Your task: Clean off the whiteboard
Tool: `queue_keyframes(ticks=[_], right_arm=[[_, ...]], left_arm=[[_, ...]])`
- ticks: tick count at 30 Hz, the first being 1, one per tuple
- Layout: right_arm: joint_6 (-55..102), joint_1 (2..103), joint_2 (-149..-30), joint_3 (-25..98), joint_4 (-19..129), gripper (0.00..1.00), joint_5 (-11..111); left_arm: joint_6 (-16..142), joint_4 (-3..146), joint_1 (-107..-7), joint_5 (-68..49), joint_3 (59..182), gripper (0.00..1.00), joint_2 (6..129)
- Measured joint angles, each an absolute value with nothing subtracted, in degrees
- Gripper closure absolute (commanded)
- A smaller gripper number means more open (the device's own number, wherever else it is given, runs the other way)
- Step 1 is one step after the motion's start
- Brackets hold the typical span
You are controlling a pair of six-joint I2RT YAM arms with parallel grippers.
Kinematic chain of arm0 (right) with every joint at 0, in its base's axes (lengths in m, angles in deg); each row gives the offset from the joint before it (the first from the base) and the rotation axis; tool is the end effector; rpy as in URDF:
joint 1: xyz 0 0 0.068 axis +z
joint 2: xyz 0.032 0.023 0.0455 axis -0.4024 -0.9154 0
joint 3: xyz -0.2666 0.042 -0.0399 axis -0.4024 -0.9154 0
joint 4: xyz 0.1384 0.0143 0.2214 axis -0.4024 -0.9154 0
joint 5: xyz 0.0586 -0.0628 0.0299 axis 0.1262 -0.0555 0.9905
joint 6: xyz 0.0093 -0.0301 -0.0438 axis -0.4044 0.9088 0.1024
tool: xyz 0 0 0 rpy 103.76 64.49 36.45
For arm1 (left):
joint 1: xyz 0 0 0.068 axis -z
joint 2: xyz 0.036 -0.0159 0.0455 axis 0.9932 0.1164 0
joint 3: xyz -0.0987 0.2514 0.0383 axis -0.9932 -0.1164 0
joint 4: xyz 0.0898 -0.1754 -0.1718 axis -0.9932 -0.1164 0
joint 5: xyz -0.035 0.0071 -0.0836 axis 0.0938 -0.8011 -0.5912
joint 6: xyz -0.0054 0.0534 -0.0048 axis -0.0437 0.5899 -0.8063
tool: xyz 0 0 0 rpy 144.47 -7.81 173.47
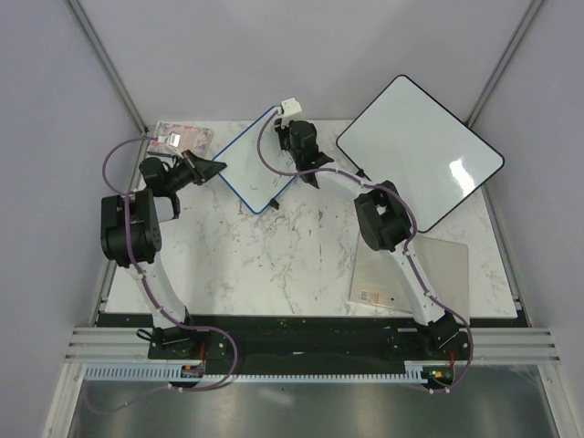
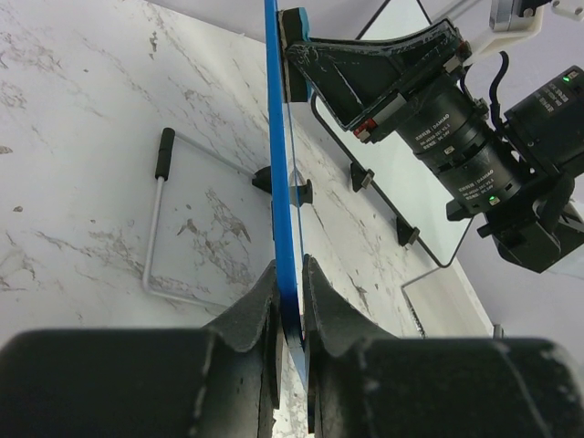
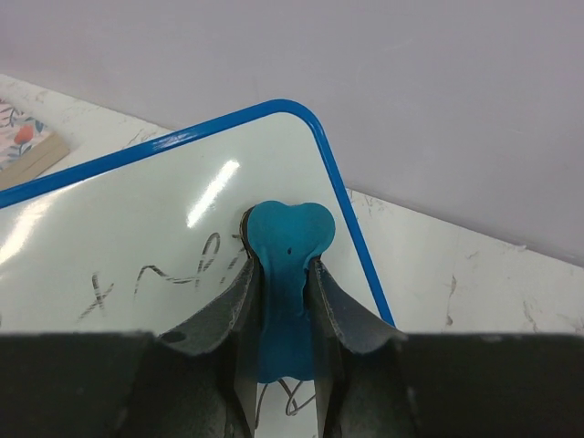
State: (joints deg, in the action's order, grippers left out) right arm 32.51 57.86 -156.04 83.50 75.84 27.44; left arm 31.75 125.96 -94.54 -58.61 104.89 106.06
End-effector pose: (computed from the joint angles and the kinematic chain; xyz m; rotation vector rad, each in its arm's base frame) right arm 0.5000 0.3281 0.1982 -0.3296 1.6200 0.2132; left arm 0.4015 0.0491 0.1760 0.0260 1.7249 -1.2048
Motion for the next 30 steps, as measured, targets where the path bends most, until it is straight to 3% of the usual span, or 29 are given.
queue_keyframes(ticks=[14, 30], right_arm=[[36.32, 57.27, -152.74, 82.6, 69.13, 1.0, 44.05], [43.09, 64.24, -150.9, 82.67, 64.76, 1.0, 46.19]], left_arm=[[33.39, 123.95, -94.37, -58.61, 104.89, 0.98, 105.21], [33.85, 122.42, -94.39, -57.85, 104.89, 0.98, 105.16]])
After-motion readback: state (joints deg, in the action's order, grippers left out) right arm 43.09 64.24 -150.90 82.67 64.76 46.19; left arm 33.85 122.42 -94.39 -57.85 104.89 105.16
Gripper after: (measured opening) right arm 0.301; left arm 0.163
